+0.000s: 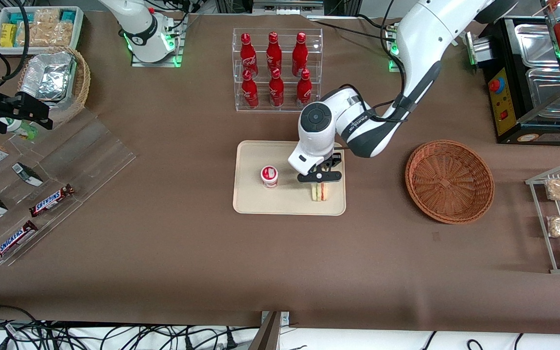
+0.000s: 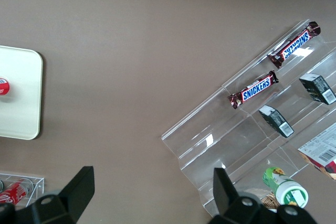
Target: Place sandwich from basket to tray
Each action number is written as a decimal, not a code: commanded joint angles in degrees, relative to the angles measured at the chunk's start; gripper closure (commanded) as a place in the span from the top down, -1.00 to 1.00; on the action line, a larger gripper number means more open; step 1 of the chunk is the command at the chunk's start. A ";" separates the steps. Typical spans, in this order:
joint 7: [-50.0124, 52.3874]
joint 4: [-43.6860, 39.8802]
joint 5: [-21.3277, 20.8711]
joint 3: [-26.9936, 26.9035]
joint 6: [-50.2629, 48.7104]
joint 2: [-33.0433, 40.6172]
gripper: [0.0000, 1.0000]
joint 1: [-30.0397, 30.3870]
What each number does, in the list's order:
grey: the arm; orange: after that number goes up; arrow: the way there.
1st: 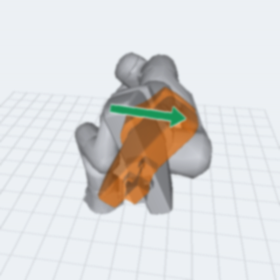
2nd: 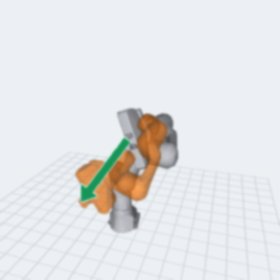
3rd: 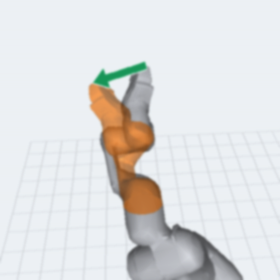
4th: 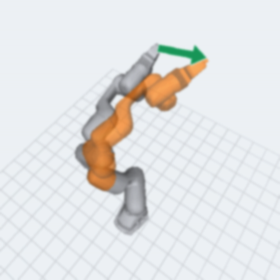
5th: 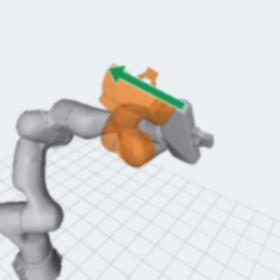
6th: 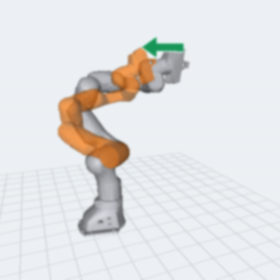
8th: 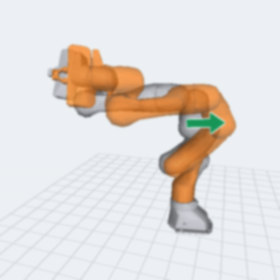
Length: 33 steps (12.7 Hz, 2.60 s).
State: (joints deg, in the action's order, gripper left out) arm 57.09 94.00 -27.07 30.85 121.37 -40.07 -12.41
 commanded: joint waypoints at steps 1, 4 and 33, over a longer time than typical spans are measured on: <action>1.09 -1.72 -1.93 0.00 -0.44 -0.88 0.89 -0.60; 1.09 -2.41 -0.80 0.00 -0.52 -0.88 1.00 -0.43; -43.09 -31.51 21.17 -20.82 -35.50 7.82 1.00 12.06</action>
State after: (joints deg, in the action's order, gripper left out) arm 19.89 63.23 -8.09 13.13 87.12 -32.36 0.34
